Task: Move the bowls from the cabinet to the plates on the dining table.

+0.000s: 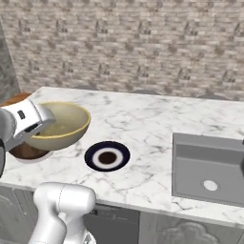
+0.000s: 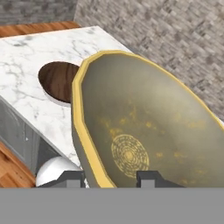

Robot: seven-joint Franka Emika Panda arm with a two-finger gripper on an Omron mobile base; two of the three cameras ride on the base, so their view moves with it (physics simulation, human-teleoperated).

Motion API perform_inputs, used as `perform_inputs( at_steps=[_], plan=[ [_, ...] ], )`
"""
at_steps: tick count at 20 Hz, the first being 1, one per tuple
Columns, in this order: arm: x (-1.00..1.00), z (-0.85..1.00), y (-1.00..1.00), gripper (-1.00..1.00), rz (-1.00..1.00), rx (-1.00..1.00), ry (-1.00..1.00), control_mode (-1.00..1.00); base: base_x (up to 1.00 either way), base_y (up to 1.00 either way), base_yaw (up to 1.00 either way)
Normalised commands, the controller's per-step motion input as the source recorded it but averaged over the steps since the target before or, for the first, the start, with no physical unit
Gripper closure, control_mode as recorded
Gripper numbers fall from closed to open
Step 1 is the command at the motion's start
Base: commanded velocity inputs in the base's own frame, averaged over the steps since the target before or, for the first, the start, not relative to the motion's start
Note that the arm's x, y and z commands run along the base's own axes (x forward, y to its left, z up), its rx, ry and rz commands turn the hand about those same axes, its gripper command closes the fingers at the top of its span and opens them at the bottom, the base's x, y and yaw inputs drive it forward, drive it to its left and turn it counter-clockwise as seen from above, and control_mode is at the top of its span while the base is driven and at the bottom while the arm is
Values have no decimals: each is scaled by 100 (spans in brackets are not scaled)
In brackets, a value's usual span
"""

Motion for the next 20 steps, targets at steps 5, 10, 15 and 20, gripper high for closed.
perform_inputs(
  at_steps=[5,10,15,20],
  plan=[
    [0,0,0,100,0,0,0,100,56,-18,-10],
    [0,0,0,100,0,0,0,100,5,-1,0],
    [0,0,0,100,0,0,0,100,0,0,0],
    [0,0,0,100,0,0,0,100,0,0,0]
  ],
)
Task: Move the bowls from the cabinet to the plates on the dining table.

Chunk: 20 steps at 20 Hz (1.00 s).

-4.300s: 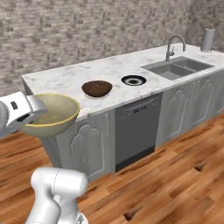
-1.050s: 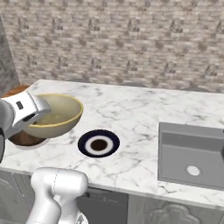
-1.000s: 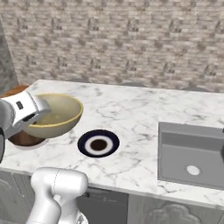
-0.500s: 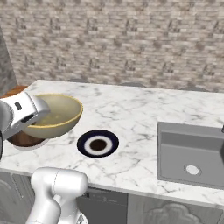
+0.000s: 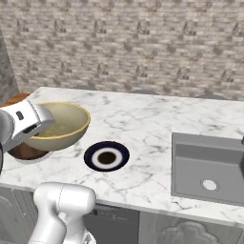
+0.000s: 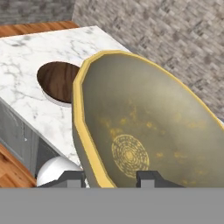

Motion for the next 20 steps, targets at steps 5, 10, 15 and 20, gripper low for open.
perform_inputs(
  at_steps=[5,10,15,20],
  plan=[
    [0,0,0,100,0,0,0,100,2,1,-1],
    [8,0,0,100,0,0,0,-100,3,0,0],
    [29,0,0,100,0,0,0,-100,0,0,0],
    [32,-7,0,100,-2,0,1,-100,0,0,0]
  ],
)
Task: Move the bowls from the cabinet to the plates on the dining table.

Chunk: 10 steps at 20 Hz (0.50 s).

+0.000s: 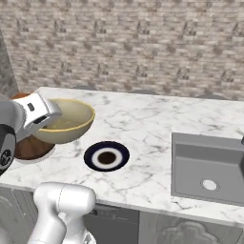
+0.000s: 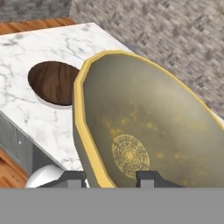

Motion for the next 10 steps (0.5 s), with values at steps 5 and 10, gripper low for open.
perform_inputs(
  at_steps=[5,10],
  plan=[
    [35,-27,0,100,-1,-3,3,-100,0,0,0],
    [23,-39,-2,100,0,-1,0,-100,0,0,0]
  ],
)
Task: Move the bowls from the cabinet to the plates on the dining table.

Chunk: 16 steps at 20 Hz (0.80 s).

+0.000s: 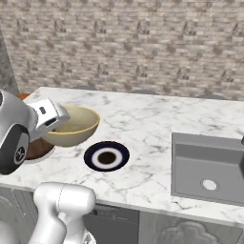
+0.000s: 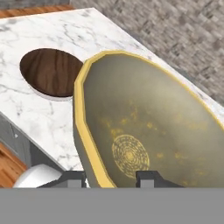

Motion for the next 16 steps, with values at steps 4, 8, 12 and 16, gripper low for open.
perform_inputs(
  at_steps=[4,8,12,16],
  plan=[
    [24,-40,-7,100,0,0,0,-100,0,0,0],
    [21,-38,-4,100,0,0,1,-100,0,0,0],
    [12,-21,-5,100,0,0,0,-100,0,0,0],
    [6,-10,-3,100,0,-4,0,-100,0,0,0]
  ],
)
